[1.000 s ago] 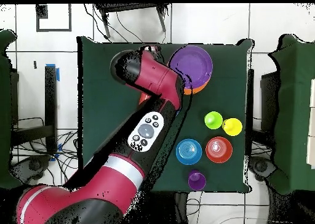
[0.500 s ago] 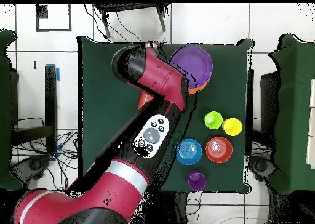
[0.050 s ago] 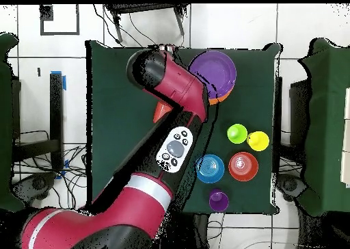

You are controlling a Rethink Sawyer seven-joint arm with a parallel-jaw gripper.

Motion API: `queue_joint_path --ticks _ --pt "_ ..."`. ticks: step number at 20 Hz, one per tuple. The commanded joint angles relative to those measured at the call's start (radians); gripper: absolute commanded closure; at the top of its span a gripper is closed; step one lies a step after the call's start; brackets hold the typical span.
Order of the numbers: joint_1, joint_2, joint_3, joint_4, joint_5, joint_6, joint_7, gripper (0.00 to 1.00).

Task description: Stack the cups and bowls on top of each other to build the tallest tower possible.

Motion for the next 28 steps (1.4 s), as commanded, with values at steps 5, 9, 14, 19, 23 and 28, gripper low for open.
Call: queue_joint_path --ticks 5,9,14,19,23,28 --pt "-0.031 0.059 0.176 0.084 0.002 0.209 0.205 0.0" --pt "-0.024 0.064 0.155 0.079 -0.007 0.231 0.213 0.0" --pt "-0.01 0.104 0.134 0.046 -0.003 0.237 0.254 0.0" --pt "0.004 0.14 0.11 0.034 -0.001 0.19 0.272 0.0" --pt "0.003 0.194 0.099 0.01 0.01 0.1 0.271 0.0" --pt "-0.012 0.232 0.104 -0.007 0.017 0.048 0.245 0.0"
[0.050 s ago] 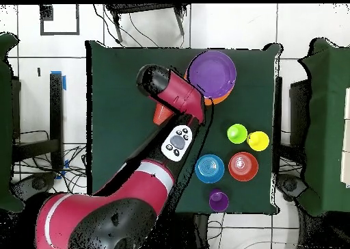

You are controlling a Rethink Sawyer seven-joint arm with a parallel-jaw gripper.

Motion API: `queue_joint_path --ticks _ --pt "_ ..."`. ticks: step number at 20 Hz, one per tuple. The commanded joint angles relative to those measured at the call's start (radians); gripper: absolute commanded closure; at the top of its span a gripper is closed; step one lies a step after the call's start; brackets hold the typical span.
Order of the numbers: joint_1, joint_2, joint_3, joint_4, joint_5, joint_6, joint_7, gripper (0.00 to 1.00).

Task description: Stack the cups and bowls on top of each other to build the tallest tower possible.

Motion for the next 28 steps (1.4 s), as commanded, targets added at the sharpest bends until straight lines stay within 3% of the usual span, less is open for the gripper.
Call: queue_joint_path --ticks 1,7,13,17,22,28 --pt "-0.01 0.103 0.097 -0.008 0.012 -0.084 0.233 0.0" --pt "0.003 0.087 0.081 0.037 0.011 -0.068 0.237 0.0" --pt "-0.04 0.061 0.117 0.053 0.007 -0.038 0.173 0.0" --pt "-0.065 0.024 0.129 0.065 -0.003 0.021 0.14 0.0" --pt "-0.049 -0.052 0.118 0.118 -0.012 0.103 0.159 0.0" --pt "-0.044 -0.099 0.121 0.159 -0.022 0.127 0.157 0.0"
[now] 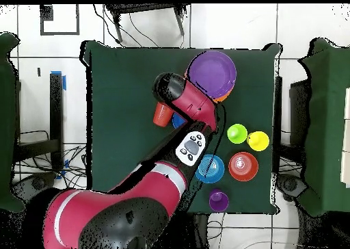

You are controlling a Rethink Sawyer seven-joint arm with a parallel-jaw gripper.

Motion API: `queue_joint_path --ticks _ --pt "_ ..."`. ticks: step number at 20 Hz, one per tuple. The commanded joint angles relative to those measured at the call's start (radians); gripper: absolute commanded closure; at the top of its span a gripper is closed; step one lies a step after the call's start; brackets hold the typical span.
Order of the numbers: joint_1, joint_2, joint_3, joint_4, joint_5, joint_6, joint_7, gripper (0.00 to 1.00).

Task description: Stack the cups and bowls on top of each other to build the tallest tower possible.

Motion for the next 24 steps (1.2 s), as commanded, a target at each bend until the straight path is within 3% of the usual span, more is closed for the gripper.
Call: queue_joint_path --ticks 1,6,15,19,24 --pt "-0.005 -0.072 0.122 0.08 -0.024 0.15 0.152 0.0" --pt "-0.018 -0.076 0.174 0.108 0.006 0.092 0.133 0.0" --pt "-0.029 -0.073 0.184 0.086 -0.009 0.14 0.147 0.0" --pt "-0.063 -0.074 0.187 0.046 -0.053 0.279 0.118 0.0" --pt "-0.137 -0.08 0.209 -0.013 -0.132 0.49 0.007 0.0"
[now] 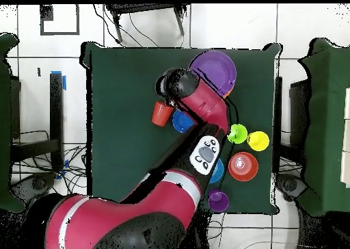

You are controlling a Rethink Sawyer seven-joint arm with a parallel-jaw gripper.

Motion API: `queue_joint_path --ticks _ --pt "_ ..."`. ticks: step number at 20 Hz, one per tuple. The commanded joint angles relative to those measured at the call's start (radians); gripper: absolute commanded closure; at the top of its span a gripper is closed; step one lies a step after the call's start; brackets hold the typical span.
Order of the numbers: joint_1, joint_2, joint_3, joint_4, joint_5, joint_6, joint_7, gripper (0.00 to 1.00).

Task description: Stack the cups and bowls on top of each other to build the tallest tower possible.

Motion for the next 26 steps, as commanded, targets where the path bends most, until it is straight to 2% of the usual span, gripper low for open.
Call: queue_joint_path --ticks 1,3,6,9,15,21,26 --pt "-0.085 0.012 0.161 -0.054 -0.126 0.314 -0.001 0.0" --pt "-0.102 0.002 0.157 -0.068 -0.154 0.377 -0.019 0.0" --pt "-0.114 -0.013 0.155 -0.06 -0.177 0.412 -0.037 0.0" --pt "-0.12 -0.008 0.169 -0.053 -0.177 0.399 -0.041 0.0" --pt "-0.127 -0.022 0.205 -0.016 -0.146 0.275 -0.067 0.0" --pt "-0.13 -0.027 0.198 -0.054 -0.175 0.301 -0.045 0.0" --pt "-0.125 -0.011 0.195 -0.122 -0.19 0.333 -0.012 0.0"
